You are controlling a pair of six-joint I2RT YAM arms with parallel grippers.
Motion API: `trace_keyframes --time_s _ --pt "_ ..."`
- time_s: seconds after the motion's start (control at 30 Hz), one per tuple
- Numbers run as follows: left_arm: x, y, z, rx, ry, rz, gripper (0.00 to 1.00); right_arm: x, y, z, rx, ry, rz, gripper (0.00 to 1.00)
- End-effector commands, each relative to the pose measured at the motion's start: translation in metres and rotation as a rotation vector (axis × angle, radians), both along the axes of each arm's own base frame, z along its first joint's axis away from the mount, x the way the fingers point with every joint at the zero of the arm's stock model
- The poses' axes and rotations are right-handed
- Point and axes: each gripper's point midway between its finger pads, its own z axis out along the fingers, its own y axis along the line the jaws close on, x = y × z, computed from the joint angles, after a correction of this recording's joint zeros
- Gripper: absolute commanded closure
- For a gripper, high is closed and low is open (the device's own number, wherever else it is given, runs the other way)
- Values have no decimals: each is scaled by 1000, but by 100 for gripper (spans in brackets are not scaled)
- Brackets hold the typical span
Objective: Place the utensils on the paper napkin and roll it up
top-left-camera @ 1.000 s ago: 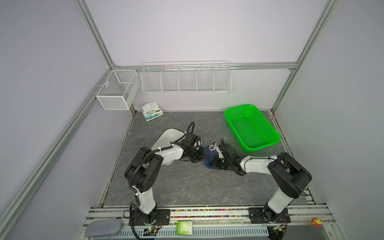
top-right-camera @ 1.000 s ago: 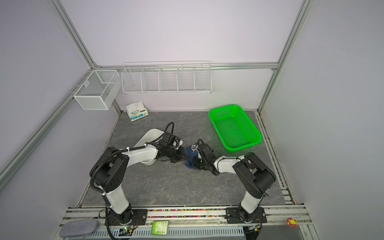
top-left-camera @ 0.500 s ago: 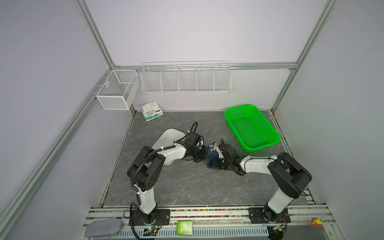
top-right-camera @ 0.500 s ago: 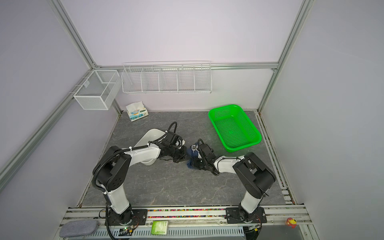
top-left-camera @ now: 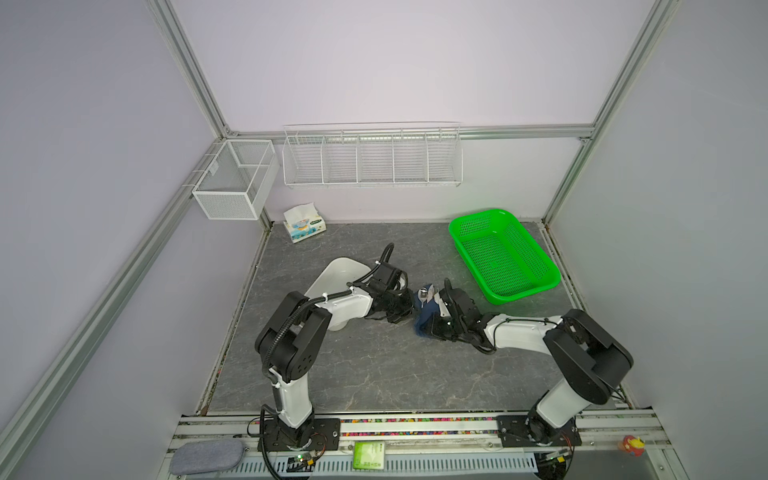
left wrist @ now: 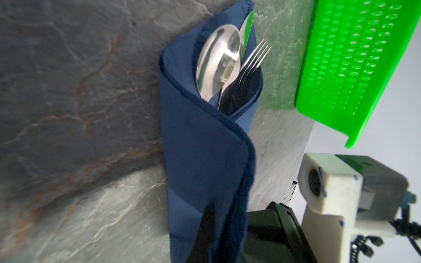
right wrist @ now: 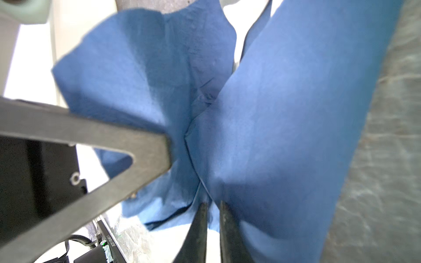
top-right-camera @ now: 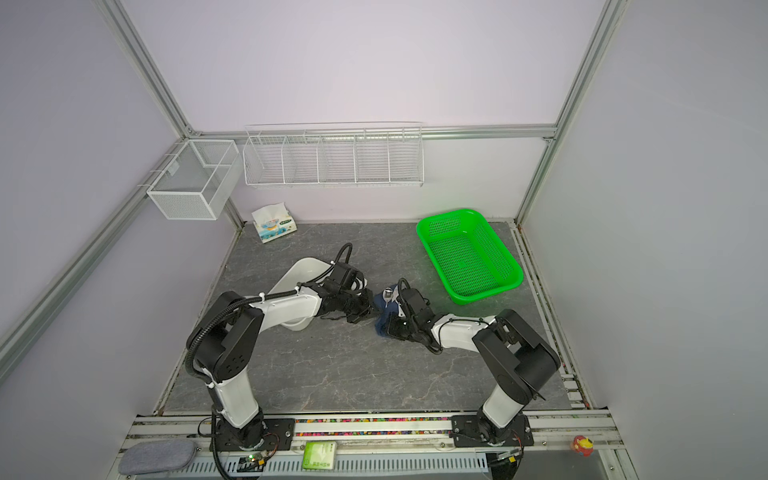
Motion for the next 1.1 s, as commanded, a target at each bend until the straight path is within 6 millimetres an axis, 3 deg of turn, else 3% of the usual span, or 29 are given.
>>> trace_keyframes --time_s 0.0,0.27,0.57,1.07 --pt "1 -4 -6 0 4 7 92 -4 -9 1 -18 -5 -21 84" --pt "1 -3 -7 9 3 -2 93 -4 -16 -6 -24 16 -42 85" --pt "-2 -15 6 -9 -17 -43 93 -9 -15 -23 -29 70 -41 86" --pt "-7 -36 2 -5 1 -72 93 -12 -20 -23 -31 62 -50 86"
